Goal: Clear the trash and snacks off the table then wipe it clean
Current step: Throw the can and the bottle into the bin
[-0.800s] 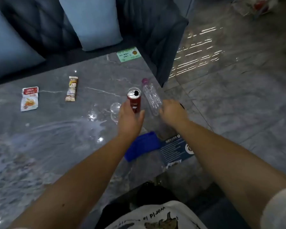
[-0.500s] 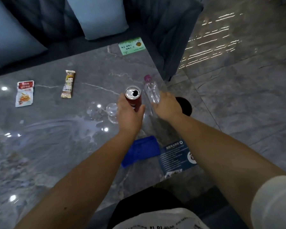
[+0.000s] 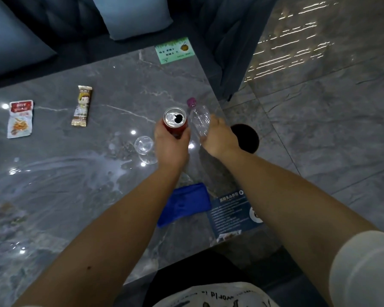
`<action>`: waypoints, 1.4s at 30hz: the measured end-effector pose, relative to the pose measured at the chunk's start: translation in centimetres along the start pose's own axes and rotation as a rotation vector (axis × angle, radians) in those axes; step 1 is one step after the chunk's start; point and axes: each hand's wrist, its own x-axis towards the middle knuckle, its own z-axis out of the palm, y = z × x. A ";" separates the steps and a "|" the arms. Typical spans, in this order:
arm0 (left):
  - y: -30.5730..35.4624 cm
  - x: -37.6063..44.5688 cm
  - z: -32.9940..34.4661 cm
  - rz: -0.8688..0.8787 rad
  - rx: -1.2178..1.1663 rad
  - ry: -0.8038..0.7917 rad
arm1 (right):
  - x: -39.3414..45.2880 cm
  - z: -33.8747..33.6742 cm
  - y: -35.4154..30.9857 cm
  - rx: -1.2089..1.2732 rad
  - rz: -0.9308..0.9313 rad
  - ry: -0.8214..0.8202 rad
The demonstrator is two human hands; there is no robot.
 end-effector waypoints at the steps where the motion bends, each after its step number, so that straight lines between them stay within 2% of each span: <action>1: 0.1 0.0 0.0 0.009 -0.015 -0.003 | -0.1 -0.1 0.1 0.015 -0.002 0.009; 7: 1.7 -0.3 -0.5 0.063 -0.025 -0.069 | -1.1 -2.0 1.7 0.180 0.018 0.034; 13: 3.5 -0.7 0.7 0.137 0.013 -0.277 | -4.1 -5.9 6.2 0.410 0.054 0.221; 18: 4.8 -0.8 4.7 0.138 0.028 -0.408 | -5.6 -8.2 11.4 0.483 0.115 0.271; 22: 5.6 -0.5 10.6 0.116 0.031 -0.471 | -4.3 -8.2 16.6 0.466 0.163 0.250; 27: 5.2 0.7 20.7 -0.082 0.020 -0.457 | 0.8 -7.8 24.7 0.420 0.171 0.133; 32: 0.2 2.0 30.5 -0.352 0.086 -0.359 | 8.2 -4.8 32.8 0.372 0.166 -0.055; 38: -8.3 3.6 37.5 -0.548 0.096 -0.232 | 15.0 3.1 37.7 0.303 0.171 -0.199; 42: -13.8 5.2 40.5 -0.571 0.197 -0.164 | 19.1 9.6 39.2 0.221 0.227 -0.234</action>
